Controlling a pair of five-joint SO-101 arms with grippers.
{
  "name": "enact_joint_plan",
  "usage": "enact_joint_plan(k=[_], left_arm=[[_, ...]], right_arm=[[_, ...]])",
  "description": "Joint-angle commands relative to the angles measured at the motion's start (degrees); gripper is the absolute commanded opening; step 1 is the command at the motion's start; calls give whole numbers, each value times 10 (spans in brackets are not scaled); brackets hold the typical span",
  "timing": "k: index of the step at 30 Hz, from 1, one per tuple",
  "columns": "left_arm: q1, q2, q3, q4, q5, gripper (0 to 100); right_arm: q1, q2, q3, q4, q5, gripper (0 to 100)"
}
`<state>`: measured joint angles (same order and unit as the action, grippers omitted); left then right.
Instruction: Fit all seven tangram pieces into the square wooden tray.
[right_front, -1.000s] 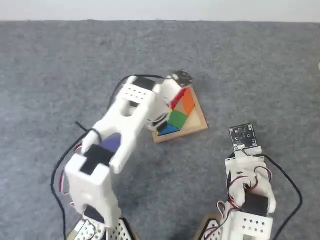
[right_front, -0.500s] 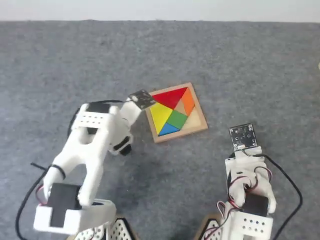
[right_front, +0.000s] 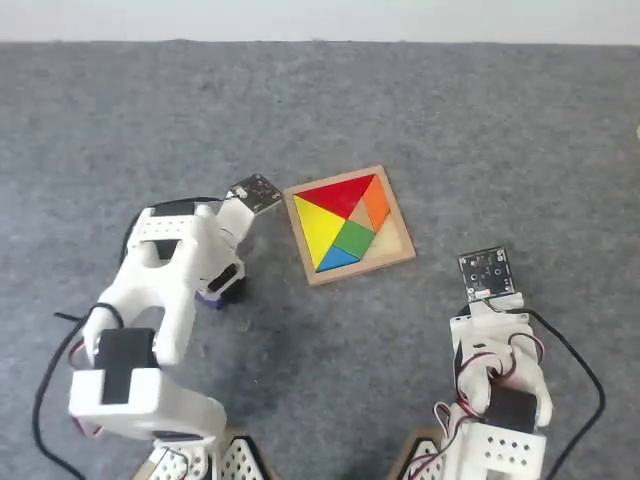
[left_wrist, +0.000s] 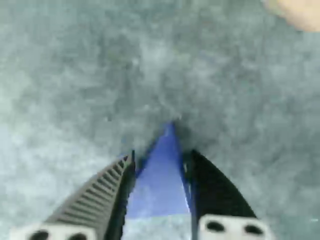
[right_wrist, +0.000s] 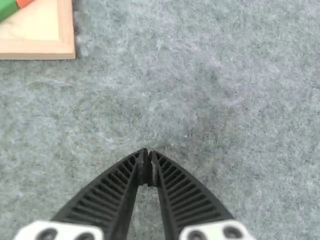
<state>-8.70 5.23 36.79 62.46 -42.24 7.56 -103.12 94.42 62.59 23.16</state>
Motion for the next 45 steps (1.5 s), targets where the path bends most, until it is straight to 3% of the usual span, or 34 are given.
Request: enact_joint_plan(k=[1, 10, 18, 21, 28, 35, 45], left_arm=[[-18, 19, -8, 26, -34, 167], [-73, -34, -79, 69, -42, 205], [-126, -193, -29, 69, -45, 242], [-146, -207, 29, 94, -99, 278], [-130, -166, 98, 28, -105, 288], [-47, -74, 75, -35, -50, 287], [-60, 64, -57, 62, -45, 133]], right_arm=[[5, -7, -5, -13, 3, 6], [4, -7, -5, -15, 3, 6], [4, -7, -5, -15, 3, 6], [4, -7, -5, -15, 3, 6], [4, -7, -5, -14, 3, 6], [7, -7, -5, -15, 3, 6], [7, -7, -6, -15, 4, 6]])
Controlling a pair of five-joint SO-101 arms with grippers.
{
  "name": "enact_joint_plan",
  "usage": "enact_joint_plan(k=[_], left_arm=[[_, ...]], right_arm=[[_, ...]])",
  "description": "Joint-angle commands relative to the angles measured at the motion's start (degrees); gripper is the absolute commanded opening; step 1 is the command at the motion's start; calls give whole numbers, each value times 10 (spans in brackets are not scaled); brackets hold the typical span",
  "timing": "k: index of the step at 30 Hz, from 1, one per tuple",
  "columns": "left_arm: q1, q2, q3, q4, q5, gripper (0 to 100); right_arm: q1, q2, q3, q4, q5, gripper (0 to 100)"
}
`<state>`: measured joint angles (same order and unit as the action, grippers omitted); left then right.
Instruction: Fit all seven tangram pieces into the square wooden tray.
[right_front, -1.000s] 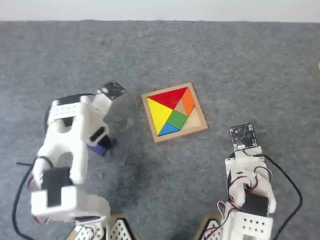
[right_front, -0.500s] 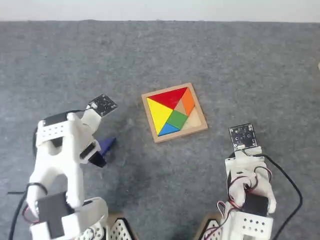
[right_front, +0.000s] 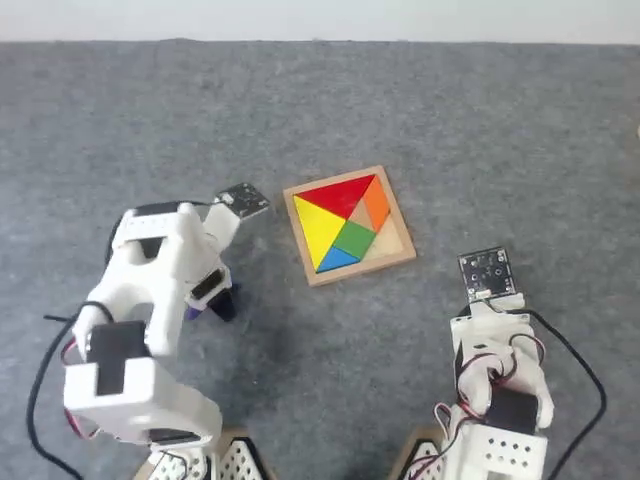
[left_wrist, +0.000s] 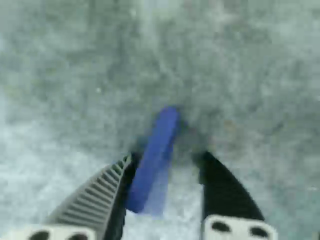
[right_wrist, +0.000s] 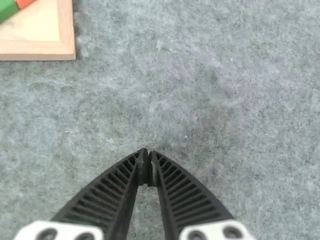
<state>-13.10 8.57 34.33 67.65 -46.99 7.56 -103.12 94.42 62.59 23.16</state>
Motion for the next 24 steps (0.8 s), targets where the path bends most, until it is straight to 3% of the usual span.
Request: enact_joint_plan(k=[1, 5, 9, 19, 24], left_arm=[[-17, 31, -35, 11, 3, 131], [-13, 32, -54, 13, 7, 119], [-12, 32, -99, 49, 5, 17], [41, 32, -237, 171, 40, 12], [142, 36, -322, 192, 153, 12]], right_arm=[[7, -7, -6, -15, 4, 6], [7, -7, -6, -15, 4, 6], [7, -7, -6, -15, 4, 6], [7, -7, -6, -15, 3, 6], [11, -7, -10, -15, 1, 6]])
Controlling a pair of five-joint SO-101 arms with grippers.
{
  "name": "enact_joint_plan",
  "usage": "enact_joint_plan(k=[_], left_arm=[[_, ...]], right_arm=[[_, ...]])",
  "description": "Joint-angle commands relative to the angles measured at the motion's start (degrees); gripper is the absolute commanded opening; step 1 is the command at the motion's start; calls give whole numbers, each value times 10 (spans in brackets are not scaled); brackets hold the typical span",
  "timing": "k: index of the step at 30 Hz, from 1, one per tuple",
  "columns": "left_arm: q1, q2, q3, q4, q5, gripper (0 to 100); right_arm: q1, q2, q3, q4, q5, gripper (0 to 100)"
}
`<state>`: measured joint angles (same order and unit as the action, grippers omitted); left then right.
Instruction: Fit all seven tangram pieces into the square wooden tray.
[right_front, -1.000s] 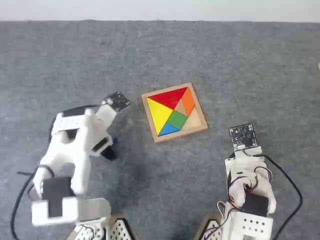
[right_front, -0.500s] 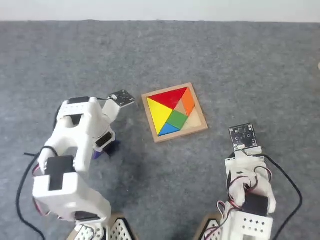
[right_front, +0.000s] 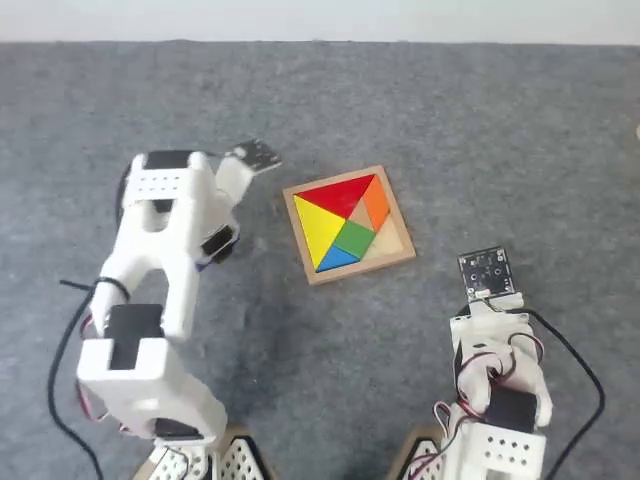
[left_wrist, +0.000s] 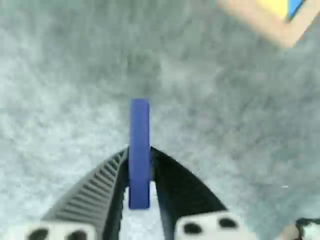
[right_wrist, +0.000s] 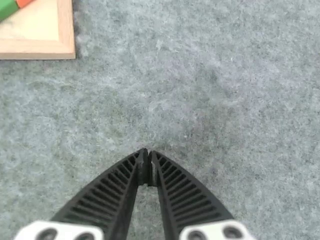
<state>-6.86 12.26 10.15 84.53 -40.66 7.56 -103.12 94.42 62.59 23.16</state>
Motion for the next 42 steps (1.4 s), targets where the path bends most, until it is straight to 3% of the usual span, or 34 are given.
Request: enact_joint_plan(k=[1, 7, 12, 16, 27, 37, 42], left_arm=[[107, 0, -98, 24, 117, 12], [287, 16, -195, 4, 309, 12], [344, 131, -314, -16, 402, 12], [350, 261, -455, 3, 414, 12], [376, 511, -849, 161, 430, 12], [380, 541, -852, 163, 460, 12], [381, 523, -793, 163, 480, 12]], right_arm=[[20, -7, -11, -15, 0, 6], [83, -7, -33, -11, -44, 6], [95, -7, -33, -12, -46, 6], [95, -7, -33, -15, -46, 6], [95, -7, -32, -15, -44, 6], [77, -7, -30, -15, -42, 6], [77, -7, -30, -15, -41, 6]])
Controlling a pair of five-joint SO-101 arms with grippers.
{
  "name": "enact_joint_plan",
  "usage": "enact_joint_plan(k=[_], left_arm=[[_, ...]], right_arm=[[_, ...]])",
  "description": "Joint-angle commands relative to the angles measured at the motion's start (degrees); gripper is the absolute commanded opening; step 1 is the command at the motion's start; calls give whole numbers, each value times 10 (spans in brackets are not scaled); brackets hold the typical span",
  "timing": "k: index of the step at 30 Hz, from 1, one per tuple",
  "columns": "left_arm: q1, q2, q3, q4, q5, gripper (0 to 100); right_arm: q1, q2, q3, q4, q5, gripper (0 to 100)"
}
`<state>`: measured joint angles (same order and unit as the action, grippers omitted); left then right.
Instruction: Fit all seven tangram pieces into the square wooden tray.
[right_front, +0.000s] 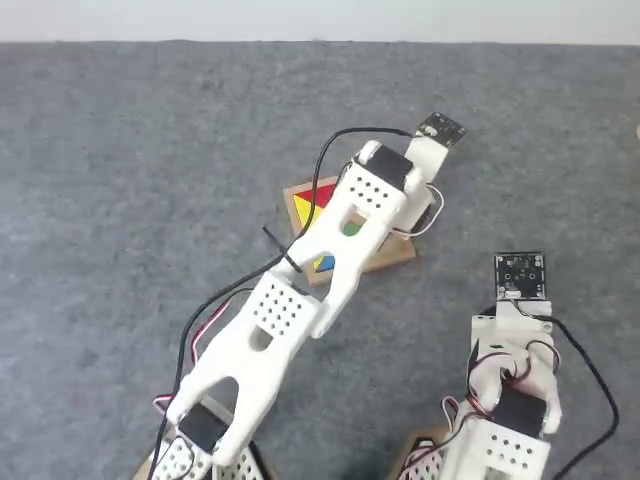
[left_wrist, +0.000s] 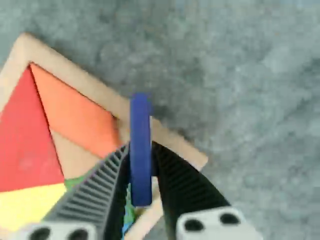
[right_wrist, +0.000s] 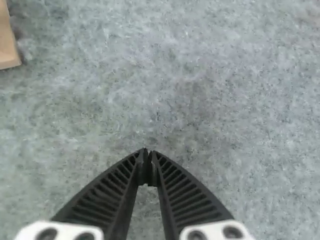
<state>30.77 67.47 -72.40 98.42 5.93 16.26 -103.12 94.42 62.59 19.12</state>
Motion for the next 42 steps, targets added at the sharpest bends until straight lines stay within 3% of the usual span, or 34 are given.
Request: enact_joint_plan(k=[1, 10, 31, 37, 42], left_arm=[[4, -38, 50, 23, 14, 12], [1, -129, 131, 21, 10, 12], [-33, -121, 100, 19, -43, 17], [-33, -98, 92, 19, -47, 148], [-33, -98, 84, 19, -47, 158]], right_arm=[[-10, -7, -30, -15, -1, 6], [-12, -7, -30, -15, -1, 6], [-14, -7, -30, -15, 0, 6], [-14, -7, -30, -15, 0, 6], [-14, -7, -30, -15, 0, 6]])
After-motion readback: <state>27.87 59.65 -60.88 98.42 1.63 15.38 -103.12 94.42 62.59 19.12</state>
